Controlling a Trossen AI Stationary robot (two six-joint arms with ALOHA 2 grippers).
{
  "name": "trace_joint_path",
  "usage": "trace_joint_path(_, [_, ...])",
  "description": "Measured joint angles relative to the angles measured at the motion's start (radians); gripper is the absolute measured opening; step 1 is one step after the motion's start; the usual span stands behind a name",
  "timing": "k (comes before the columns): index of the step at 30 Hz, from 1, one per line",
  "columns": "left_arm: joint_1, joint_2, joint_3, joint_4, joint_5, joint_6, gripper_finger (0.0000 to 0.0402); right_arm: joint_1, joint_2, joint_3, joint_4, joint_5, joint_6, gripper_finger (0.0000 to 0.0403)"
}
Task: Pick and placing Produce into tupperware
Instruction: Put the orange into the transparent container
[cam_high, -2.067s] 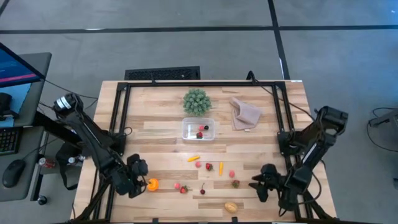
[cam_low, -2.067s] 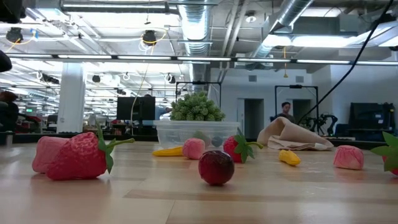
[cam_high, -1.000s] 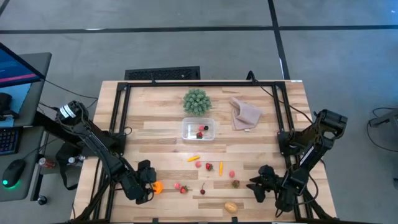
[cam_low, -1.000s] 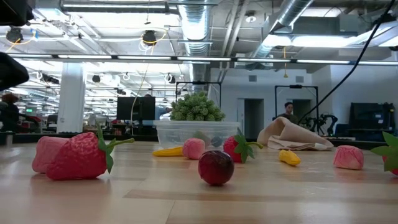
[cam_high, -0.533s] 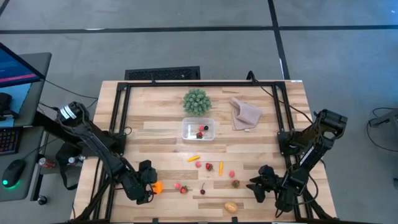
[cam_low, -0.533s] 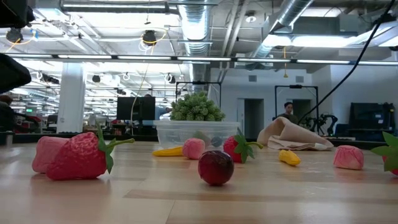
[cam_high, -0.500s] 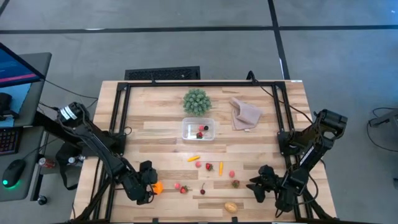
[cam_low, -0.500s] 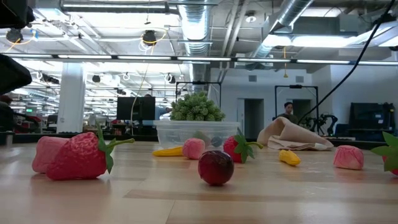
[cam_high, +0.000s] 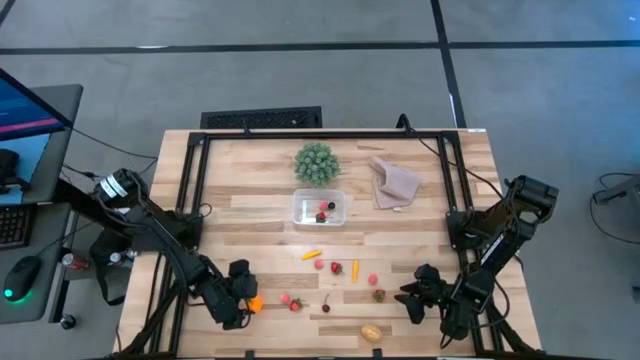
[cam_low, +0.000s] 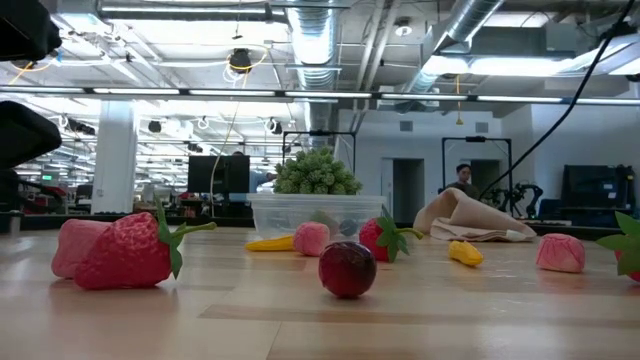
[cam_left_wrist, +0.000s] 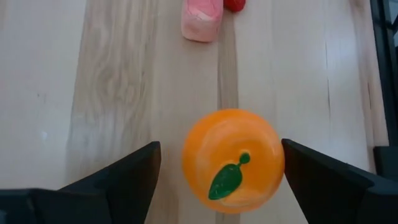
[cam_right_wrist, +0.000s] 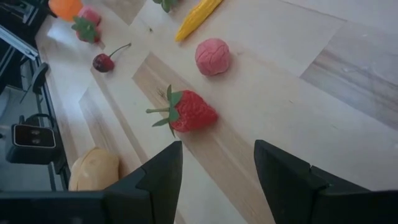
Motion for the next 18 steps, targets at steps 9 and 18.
trace_joint_path(9, [0.000,0.000,0.000,-0.068,-0.004,0.004,0.0318,-0.012,0.000,0.000,0.000,0.000,-0.002,0.0193])
trace_joint_path(18, [0.014,0.000,0.000,-0.080,-0.009,0.012,0.0318,-0.015,0.000,0.000,-0.004,0.000,-0.009,0.0193])
